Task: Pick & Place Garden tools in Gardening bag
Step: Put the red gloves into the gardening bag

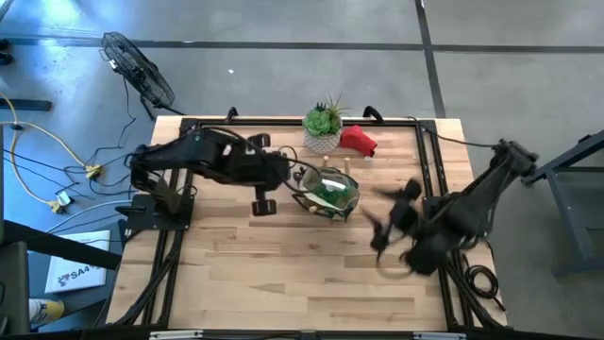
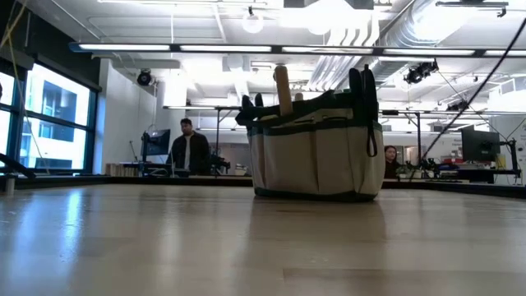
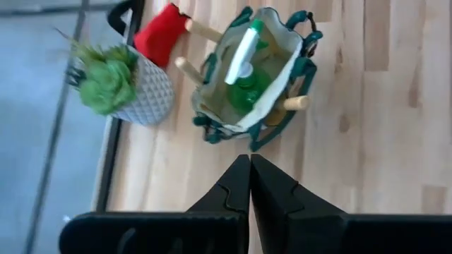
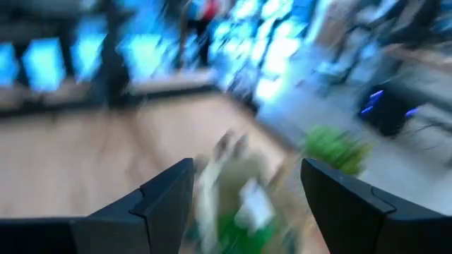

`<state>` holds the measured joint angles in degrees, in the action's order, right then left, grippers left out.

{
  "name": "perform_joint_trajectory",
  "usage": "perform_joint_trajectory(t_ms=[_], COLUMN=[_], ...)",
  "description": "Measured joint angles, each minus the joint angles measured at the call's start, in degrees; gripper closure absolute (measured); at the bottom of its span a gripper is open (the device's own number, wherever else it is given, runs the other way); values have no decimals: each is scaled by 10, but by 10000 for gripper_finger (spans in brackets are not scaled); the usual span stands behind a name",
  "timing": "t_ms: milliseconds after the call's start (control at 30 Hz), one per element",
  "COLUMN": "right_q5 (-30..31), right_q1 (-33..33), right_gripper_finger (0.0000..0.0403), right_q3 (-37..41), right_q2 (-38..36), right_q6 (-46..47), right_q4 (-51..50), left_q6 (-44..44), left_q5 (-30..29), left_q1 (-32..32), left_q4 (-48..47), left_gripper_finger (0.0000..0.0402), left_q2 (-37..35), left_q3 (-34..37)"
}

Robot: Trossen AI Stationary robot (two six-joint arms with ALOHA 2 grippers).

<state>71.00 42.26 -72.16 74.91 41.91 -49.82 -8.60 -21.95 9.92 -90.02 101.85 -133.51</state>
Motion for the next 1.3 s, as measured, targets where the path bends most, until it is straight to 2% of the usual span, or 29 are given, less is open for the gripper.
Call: perform_joint_trajectory(t_ms=[100,167,333,433,633,967,1033,1167,1300], right_q5=[55,56,39,26,69,45,2,-11,-54], right_q1=[-26,-45,-113,-145,-186,-199,-200,-199,-199], right_gripper_finger=[149,149,149,149,149,149,149,149,149], right_q3=[0,0,0,0,0,0,0,0,0], right_q2=[-40,-59,-86,-88,-79,-78,-79,-78,-79], right_q6=[-79,-146,-239,-292,-391,-439,-445,-444,-433], right_q4=[46,65,101,102,103,97,94,100,107], left_q6=[44,61,105,117,138,123,114,104,80], left_q5=[-1,-1,-5,-32,-68,-60,-54,8,61], left_q1=[-14,-28,-82,-123,-214,-308,-313,-309,-282], left_q4=[0,0,-1,0,2,35,53,70,65], left_gripper_finger=[394,394,394,393,393,393,393,393,393], left_q2=[-10,-15,-27,-29,-30,-30,-30,-29,-29], left_q3=[0,1,6,17,69,207,235,269,290])
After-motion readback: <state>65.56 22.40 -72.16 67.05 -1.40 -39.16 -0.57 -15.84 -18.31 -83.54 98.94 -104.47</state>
